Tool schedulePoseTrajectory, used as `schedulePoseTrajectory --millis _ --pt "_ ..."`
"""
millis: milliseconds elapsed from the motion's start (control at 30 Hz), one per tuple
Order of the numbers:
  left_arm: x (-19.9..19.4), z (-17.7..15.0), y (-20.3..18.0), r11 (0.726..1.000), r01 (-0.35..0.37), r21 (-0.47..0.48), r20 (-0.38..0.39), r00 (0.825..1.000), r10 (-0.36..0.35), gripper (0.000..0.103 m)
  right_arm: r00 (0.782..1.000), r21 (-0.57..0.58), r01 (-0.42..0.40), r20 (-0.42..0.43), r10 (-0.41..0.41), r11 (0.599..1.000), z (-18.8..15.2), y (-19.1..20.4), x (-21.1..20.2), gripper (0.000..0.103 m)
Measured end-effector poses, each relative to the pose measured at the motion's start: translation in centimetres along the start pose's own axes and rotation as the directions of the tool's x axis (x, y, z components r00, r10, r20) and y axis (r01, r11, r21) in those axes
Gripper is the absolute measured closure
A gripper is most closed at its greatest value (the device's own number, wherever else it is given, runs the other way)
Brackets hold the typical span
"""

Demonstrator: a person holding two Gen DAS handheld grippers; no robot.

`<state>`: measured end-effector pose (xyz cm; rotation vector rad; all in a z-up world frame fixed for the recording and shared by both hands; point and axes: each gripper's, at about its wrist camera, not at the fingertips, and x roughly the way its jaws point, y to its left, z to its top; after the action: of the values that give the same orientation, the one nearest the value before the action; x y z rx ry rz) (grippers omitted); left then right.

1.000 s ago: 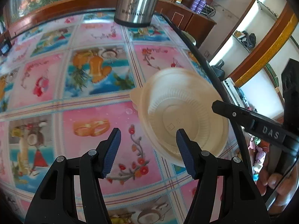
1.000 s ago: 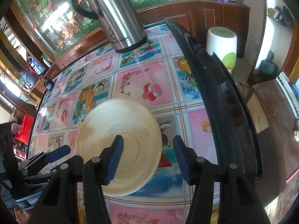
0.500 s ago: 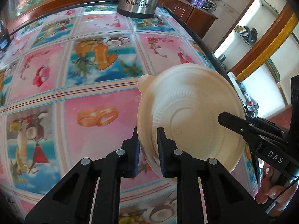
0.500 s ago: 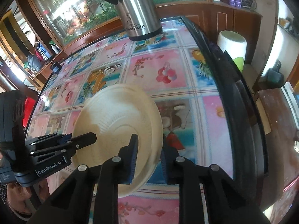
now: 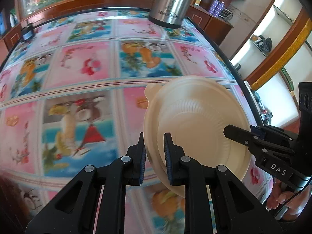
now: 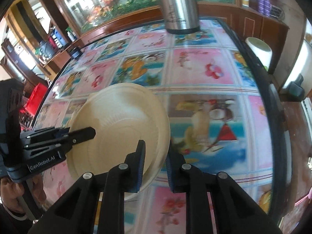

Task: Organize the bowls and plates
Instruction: 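Lift and carry the beige paper bowl over the green basin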

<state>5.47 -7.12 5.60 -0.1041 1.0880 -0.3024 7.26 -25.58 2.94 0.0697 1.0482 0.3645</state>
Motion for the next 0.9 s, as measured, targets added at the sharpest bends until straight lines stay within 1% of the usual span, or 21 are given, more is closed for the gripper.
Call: schedulePoseTrajectory --millis 167,400,633,900 --pt "-2.0 -1.3 1.9 0.999 -0.045 -0.007 0.026 0.999 0.045 0.087 1.0 -0.048 -0.011 -0.003 0.011 0.999 -0.1 3.0 0.1 0.084" --pt "-4.6 -2.8 4.7 0.995 -0.096 -0.032 0.056 0.994 0.098 0.087 0.999 -0.089 -0.053 -0.007 0.052 0.995 -0.2 6.8 0.6 0.084" --pt "-7.8 -4.3 7.8 0.99 -0.121 -0.072 0.096 0.987 0.128 0.087 0.997 -0.152 -0.082 -0.018 0.08 0.985 0.2 10.8 1.2 0.081" --pt "-12.3 -6.2 11.7 0.979 -0.156 -0.13 0.15 0.973 0.175 0.087 0.993 -0.238 -0.121 -0.015 0.121 0.964 0.8 16.3 0.9 0.081"
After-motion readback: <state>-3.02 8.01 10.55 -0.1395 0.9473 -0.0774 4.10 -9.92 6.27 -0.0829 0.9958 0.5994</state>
